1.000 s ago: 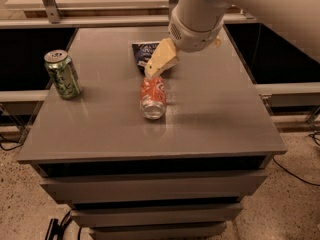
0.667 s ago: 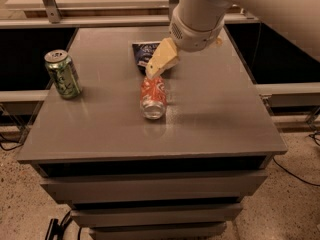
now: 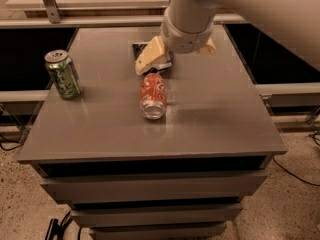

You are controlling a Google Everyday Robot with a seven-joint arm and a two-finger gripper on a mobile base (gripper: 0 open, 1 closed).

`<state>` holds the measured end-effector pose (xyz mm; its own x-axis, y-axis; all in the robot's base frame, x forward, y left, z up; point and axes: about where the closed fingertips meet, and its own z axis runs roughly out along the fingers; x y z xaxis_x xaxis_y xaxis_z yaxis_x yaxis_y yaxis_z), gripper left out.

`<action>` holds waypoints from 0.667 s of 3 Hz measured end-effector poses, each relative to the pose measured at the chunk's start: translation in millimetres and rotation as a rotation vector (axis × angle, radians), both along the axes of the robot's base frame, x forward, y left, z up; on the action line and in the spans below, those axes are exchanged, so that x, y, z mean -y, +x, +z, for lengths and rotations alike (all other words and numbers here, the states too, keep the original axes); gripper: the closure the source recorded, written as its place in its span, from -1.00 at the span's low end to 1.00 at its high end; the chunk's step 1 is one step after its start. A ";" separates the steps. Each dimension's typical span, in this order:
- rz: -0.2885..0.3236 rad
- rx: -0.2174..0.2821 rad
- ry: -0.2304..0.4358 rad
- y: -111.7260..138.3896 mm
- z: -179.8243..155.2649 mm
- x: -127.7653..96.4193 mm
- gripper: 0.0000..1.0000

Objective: Place coke can upright

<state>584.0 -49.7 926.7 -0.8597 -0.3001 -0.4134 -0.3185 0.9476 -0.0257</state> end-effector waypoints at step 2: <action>-0.065 -0.040 0.029 0.5 -4.7 -7.4 -1.00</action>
Offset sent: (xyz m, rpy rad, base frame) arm 0.0003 0.0151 -0.0111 0.0221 0.0899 -0.0454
